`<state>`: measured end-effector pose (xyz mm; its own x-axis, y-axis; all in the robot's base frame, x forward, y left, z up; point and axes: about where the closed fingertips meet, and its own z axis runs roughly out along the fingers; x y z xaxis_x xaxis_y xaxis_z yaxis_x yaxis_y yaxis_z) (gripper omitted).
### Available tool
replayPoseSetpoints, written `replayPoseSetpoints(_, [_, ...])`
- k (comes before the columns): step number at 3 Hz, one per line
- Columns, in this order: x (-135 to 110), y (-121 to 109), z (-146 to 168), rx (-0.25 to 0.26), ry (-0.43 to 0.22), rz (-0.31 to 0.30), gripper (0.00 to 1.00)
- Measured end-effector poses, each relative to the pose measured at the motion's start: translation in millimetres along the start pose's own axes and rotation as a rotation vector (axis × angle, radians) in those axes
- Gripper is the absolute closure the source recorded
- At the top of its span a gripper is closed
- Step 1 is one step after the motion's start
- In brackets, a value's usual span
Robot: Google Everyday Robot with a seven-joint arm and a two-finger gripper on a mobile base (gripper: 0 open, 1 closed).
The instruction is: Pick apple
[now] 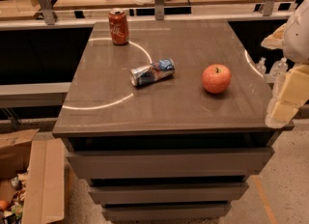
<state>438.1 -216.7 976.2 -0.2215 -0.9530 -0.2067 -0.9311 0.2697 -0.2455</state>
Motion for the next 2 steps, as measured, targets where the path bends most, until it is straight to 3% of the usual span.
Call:
replayPoseSetpoints(1, [0.0,0.0,0.0,0.000,0.000,0.000,0.00])
replayPoseSetpoints(2, [1.8,-7.1,5.8,0.002,-0.066,0.032,0.00])
